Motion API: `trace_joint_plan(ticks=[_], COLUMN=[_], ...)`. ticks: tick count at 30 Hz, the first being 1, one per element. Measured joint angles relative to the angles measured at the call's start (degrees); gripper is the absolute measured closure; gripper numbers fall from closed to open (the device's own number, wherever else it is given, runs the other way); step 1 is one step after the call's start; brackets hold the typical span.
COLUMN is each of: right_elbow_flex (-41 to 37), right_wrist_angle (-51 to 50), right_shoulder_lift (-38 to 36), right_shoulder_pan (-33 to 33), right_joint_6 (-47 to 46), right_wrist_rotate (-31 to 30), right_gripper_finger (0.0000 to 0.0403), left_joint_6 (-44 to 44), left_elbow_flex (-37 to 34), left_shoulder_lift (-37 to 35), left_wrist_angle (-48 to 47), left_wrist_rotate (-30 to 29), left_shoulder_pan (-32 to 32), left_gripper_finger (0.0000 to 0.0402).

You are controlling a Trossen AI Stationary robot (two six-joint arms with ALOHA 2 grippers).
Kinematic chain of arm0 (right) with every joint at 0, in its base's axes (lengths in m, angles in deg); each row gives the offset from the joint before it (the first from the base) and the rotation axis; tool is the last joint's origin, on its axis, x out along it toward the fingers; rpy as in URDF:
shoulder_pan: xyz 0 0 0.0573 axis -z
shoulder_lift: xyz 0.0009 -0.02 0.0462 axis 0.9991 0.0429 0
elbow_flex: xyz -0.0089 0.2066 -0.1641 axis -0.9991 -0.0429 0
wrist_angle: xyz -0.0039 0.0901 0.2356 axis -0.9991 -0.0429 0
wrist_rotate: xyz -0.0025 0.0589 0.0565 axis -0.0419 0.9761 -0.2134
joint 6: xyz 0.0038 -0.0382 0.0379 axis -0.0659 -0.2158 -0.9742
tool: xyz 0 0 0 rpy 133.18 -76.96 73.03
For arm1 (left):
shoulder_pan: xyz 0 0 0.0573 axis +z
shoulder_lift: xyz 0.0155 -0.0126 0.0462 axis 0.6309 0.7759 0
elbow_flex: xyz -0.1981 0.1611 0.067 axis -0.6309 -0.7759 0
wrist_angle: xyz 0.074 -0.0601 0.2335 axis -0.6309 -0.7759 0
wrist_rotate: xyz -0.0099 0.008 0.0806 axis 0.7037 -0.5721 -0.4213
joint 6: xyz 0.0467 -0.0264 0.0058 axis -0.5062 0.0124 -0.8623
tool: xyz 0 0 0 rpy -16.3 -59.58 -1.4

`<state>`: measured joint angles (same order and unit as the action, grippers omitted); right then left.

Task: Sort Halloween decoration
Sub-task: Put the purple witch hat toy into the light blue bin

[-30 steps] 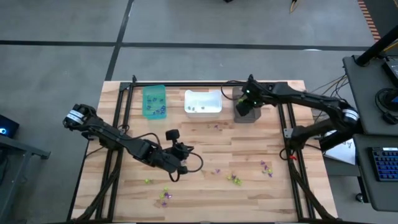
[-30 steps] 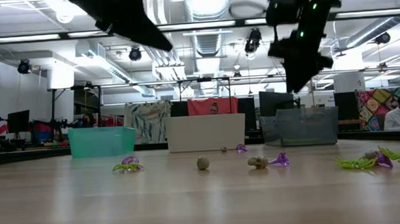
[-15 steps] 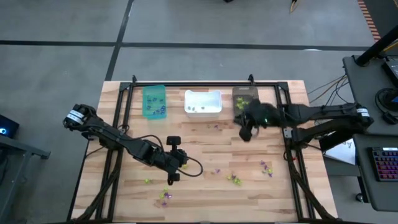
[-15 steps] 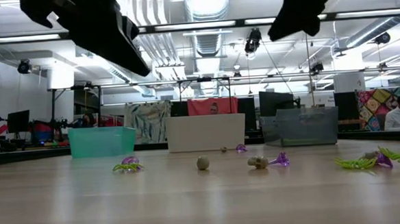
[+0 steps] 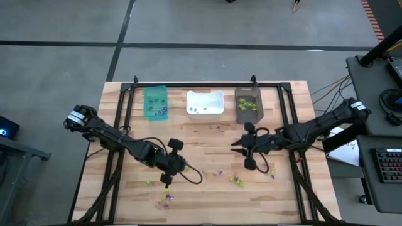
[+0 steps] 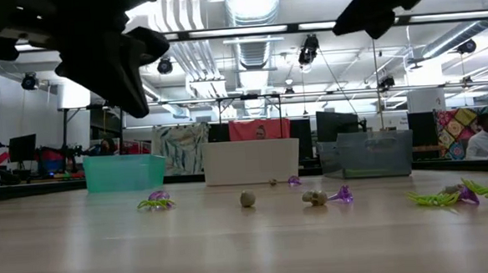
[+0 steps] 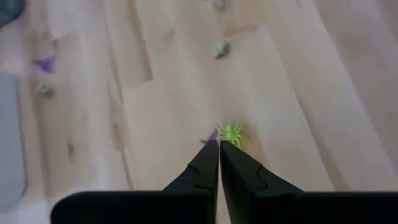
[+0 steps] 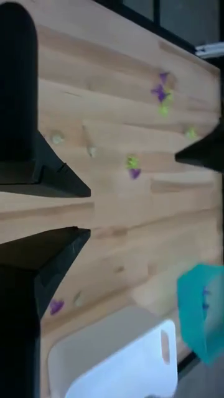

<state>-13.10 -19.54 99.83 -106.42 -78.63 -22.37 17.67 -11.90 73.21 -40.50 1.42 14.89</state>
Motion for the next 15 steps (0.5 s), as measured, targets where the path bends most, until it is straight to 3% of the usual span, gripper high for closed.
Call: trace_joint_plan(ticks=[7, 15], right_elbow_flex=[-2.9, -3.3], right_wrist_angle=[7.6, 10.1], right_shoulder_lift=[4.7, 8.5], right_shoulder_pan=[-0.4, -0.4], right_joint_6=[0.0, -0.7], right_wrist_rotate=[0.0, 0.0], right_gripper_finger=[0.0332, 0.0326], left_joint_6=[-5.0, -8.1], left_elbow_flex=[-2.6, -4.8], left_shoulder_lift=[1.2, 4.3], left_wrist_angle=[5.5, 11.4], left_wrist_rotate=[10.3, 10.8], left_shoulder_pan=[5.9, 8.7], left_gripper_finger=[0.0402, 0.0389])
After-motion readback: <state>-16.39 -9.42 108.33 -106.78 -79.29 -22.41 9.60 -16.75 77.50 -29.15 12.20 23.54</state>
